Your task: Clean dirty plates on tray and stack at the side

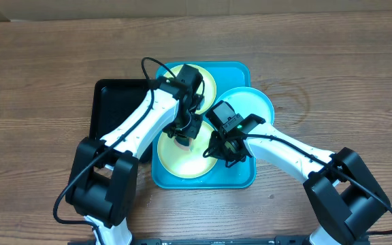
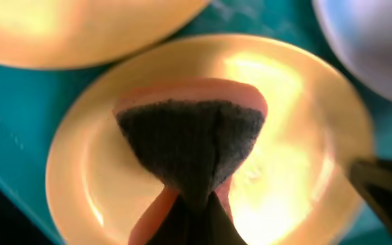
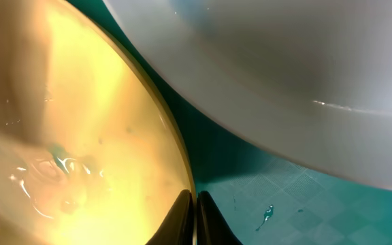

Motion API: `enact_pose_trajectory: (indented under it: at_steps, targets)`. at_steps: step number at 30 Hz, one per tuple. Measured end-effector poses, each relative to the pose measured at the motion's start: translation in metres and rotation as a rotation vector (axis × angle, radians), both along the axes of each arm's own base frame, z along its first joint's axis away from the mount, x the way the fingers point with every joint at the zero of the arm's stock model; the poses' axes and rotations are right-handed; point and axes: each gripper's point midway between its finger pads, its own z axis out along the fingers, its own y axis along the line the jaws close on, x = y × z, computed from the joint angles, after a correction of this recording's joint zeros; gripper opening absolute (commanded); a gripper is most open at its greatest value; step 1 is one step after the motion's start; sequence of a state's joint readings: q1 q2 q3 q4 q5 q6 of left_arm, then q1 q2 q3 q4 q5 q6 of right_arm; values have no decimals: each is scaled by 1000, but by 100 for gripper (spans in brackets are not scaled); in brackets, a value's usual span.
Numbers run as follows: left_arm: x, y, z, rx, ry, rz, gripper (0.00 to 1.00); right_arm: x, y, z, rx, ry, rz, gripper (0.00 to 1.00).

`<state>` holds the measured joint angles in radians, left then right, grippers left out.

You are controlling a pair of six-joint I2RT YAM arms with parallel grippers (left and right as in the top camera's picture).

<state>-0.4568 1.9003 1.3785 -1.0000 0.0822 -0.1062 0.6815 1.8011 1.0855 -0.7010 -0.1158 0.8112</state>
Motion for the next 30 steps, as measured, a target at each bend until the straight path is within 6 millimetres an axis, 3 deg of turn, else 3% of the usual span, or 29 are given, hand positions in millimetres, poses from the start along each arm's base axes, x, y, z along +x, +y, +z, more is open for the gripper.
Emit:
enact_pose_trajectory:
  at_steps: [7,15,21,26,30]
  targets:
    - [-1,16,-38,61,-56,26,4,0,0,0,1,0,0,4]
    - [-8,10,-39,-4,-39,20,4,0,0,0,0,0,0,4]
    - [-27,-4,-30,-113,78,5,4,0,0,0,0,1,0,4]
    - [-10,-10,-8,-183,58,29,4,0,0,0,1,1,0,4]
    - [-3,-3,8,-189,23,49,4,0,0,0,0,0,0,4]
